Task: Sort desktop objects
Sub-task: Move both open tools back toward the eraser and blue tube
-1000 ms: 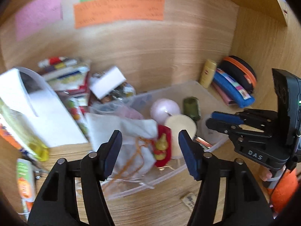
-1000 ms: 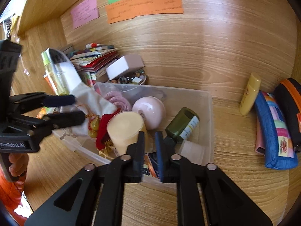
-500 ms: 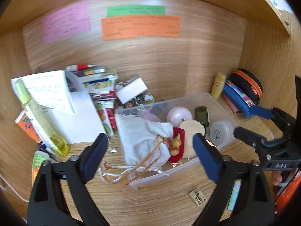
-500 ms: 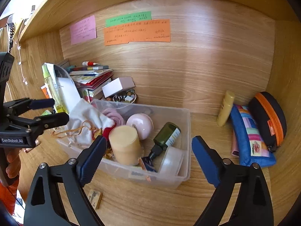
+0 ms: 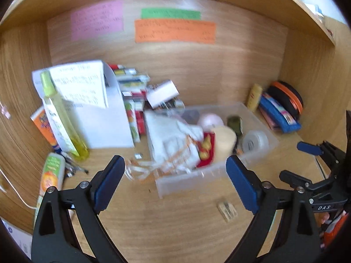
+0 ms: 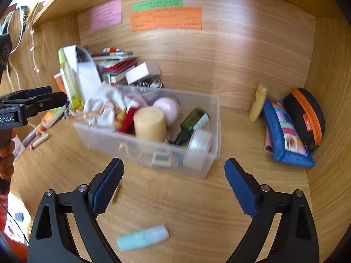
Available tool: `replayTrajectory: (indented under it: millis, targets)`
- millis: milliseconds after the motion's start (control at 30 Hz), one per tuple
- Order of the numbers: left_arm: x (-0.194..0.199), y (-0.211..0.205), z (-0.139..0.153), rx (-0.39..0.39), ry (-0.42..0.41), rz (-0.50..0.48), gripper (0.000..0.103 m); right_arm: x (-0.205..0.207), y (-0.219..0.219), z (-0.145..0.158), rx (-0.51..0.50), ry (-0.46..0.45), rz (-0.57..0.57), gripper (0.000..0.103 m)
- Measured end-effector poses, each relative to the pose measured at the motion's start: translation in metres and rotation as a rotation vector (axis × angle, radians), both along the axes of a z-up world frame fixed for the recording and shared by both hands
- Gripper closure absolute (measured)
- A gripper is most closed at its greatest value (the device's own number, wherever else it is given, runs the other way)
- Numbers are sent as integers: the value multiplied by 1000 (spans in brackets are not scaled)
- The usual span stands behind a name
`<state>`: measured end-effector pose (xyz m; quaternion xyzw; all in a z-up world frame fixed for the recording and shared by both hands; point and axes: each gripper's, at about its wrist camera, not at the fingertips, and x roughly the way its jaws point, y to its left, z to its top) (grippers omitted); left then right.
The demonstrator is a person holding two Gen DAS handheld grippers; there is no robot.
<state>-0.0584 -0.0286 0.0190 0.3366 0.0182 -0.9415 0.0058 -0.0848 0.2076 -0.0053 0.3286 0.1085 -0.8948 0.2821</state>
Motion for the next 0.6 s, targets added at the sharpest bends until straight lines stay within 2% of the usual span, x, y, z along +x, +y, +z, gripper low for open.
replayTrajectory:
  millis: [133,433,600]
  targets:
    - [6,6,-15,15,-102,-77,9,18,6,-9,1,-15,36,11]
    - [30,15,-31,18,-100,-100,9,41,2,-47,71,-103,145,11]
    - [26,18,-51,40,-164,-118,9,42,3,-61,89,-154,184,11]
